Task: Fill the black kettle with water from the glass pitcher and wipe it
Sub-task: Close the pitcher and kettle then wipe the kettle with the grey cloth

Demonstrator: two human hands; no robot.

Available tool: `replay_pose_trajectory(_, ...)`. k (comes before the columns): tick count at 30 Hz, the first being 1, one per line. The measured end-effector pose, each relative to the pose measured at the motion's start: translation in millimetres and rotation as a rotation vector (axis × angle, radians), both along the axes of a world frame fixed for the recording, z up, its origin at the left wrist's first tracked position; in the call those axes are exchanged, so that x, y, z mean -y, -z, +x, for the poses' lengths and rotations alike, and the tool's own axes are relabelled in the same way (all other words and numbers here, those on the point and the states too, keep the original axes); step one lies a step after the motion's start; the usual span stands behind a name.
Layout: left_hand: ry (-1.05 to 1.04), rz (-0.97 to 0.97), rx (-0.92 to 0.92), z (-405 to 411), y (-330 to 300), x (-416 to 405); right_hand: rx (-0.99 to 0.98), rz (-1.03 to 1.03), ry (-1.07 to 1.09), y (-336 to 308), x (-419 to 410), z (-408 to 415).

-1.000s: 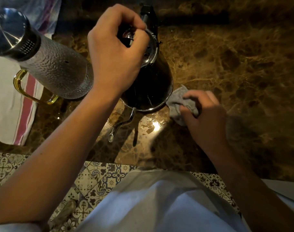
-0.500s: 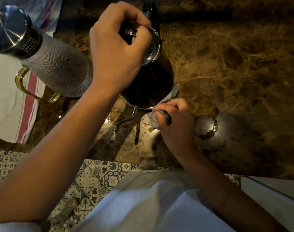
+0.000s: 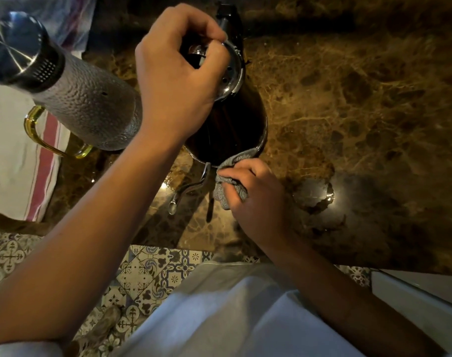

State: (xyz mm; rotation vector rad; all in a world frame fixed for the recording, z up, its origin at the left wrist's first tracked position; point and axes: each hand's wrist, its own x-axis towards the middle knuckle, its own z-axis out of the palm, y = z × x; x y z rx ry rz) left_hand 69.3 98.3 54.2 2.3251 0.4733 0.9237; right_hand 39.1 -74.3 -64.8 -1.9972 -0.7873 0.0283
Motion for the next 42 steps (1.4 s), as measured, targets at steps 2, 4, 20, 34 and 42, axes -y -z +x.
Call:
replay_pose_trajectory(2, -0.007, -0.001, 0.002, 0, 0, 0, 0.037, 0.113, -0.025, -8, 0, -4)
replay_pose_trajectory(4, -0.012, 0.004, 0.006, 0, 0, 0, 0.069, 0.180, -0.061, -21, -4, -7)
replay_pose_trajectory(20, -0.010, -0.004, 0.010, -1, 2, -1, -0.030, 0.026, 0.033, -18, 12, 19)
replay_pose_trajectory(34, -0.007, -0.012, 0.014, 0, 0, -2, -0.106, 0.014, 0.240, -11, 18, 48)
replay_pose_trajectory(42, 0.003, 0.000, -0.004, -1, 1, -2, -0.076, 0.111, -0.008, -20, -3, 3)
